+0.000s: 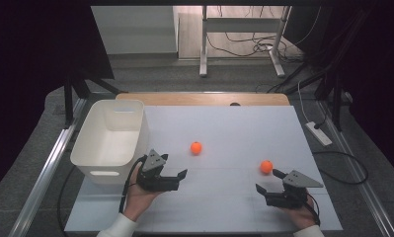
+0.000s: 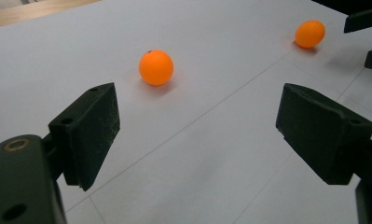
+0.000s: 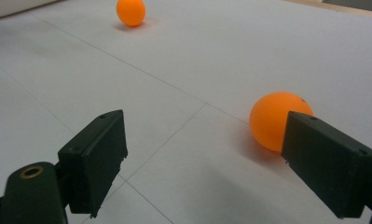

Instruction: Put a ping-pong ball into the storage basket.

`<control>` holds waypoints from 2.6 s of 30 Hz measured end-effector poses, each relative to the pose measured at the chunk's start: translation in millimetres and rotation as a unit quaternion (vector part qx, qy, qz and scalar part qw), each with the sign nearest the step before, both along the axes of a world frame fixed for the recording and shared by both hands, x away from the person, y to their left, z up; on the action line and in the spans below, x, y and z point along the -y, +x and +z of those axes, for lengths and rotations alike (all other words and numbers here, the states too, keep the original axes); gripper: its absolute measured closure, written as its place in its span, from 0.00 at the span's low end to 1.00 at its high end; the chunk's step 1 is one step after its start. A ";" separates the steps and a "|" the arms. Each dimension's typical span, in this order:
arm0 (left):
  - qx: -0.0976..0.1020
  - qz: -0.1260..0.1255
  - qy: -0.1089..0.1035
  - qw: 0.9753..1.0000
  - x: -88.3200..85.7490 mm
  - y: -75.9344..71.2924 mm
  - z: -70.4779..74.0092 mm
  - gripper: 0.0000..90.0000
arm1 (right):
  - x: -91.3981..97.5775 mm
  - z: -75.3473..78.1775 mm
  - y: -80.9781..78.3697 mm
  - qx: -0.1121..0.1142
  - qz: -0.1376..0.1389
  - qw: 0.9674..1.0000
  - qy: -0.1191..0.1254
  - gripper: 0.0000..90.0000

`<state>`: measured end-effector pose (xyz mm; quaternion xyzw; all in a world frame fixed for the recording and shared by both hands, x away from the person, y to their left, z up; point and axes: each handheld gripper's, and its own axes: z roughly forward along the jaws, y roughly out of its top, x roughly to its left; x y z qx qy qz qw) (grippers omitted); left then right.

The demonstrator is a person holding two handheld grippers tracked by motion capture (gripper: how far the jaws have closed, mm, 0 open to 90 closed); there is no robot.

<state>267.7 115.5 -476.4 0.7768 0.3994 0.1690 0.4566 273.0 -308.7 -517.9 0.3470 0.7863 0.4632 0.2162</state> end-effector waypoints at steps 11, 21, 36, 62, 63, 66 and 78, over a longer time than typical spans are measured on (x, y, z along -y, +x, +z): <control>0.005 -0.008 0.004 1.000 14.3 14.5 9.2 0.16 | 0.6 0.5 -0.4 0.002 -0.001 1.000 -0.002 0.16; -0.004 0.002 0.015 1.000 17.4 33.7 10.0 0.16 | -0.2 0.3 -0.4 0.002 0.002 1.000 -0.002 0.16; -0.014 0.003 0.009 1.000 21.8 54.9 14.8 0.16 | 0.5 0.2 -0.3 0.003 0.001 1.000 -0.005 0.16; -0.033 0.007 0.025 0.999 32.6 82.7 15.1 0.16 | 0.3 0.9 -0.3 0.004 0.002 1.000 -0.003 0.16; -0.033 0.008 0.025 0.999 33.2 83.5 15.0 0.16 | 0.3 0.9 -0.3 0.004 0.002 1.000 -0.003 0.16; -0.036 0.009 0.027 0.999 34.1 86.3 14.4 0.17 | 0.9 0.9 -0.4 0.005 0.001 1.000 -0.005 0.16; -0.053 0.015 0.051 0.997 38.2 99.9 9.2 0.16 | 2.1 1.5 -0.6 0.005 -0.004 1.000 -0.002 0.16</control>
